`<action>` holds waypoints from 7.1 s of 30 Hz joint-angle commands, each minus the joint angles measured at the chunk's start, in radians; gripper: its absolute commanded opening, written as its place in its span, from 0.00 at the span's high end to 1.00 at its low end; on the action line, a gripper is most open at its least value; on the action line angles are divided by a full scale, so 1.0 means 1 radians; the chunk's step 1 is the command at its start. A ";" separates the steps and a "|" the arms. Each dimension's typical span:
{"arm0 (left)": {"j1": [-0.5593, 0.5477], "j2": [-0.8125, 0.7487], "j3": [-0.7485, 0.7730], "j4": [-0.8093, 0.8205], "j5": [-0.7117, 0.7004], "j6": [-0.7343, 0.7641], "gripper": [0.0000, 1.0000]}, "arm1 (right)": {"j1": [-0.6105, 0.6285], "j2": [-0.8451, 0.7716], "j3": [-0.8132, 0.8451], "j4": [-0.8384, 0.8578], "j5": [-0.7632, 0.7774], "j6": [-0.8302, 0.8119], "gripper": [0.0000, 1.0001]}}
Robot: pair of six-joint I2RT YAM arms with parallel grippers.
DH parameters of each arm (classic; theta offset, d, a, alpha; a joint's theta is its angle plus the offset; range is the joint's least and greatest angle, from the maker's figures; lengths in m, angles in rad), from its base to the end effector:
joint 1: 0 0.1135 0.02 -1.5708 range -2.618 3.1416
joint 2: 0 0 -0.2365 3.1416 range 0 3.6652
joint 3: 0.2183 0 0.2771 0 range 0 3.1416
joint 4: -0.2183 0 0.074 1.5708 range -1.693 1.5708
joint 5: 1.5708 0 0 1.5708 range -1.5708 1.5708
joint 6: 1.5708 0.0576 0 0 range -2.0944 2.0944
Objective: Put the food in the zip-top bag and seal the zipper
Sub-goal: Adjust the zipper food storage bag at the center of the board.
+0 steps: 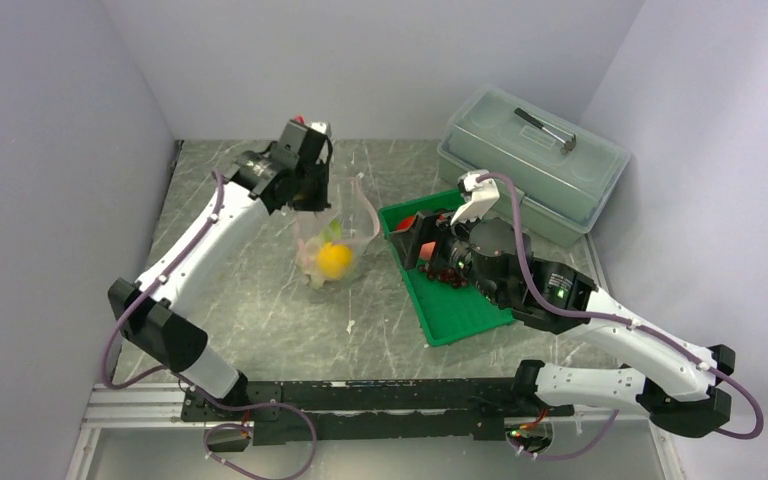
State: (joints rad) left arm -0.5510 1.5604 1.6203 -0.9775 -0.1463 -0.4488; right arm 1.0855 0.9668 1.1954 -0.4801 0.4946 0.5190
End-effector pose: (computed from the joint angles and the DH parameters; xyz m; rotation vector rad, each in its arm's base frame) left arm 0.3142 -0.1832 0.3221 0.0655 2.4900 -0.2442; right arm 0.1438 0.2140 0.3969 -0.1657 1.8389 0.6923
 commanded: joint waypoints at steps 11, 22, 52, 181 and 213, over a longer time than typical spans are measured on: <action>0.008 -0.063 -0.035 -0.026 -0.076 0.014 1.00 | 0.004 0.011 0.018 0.008 0.001 0.007 0.10; 0.011 -0.060 0.130 -0.038 -0.038 0.031 1.00 | 0.004 -0.007 0.027 -0.010 0.006 0.009 0.10; 0.016 -0.096 0.099 -0.025 -0.101 0.025 1.00 | 0.004 0.000 -0.008 0.012 -0.008 0.027 0.10; 0.072 -0.458 -0.328 0.029 -0.159 0.080 1.00 | -0.143 0.473 -0.215 0.361 -0.450 0.051 0.09; 0.075 -0.496 -0.326 -0.033 -0.153 0.079 1.00 | -0.157 0.841 -0.002 0.816 -0.720 0.017 0.32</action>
State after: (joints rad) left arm -0.4793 1.0889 1.2568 -1.0004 -0.2859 -0.3611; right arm 0.9352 1.7863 1.1507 0.2146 -0.1635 0.5518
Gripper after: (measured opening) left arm 0.010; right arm 0.716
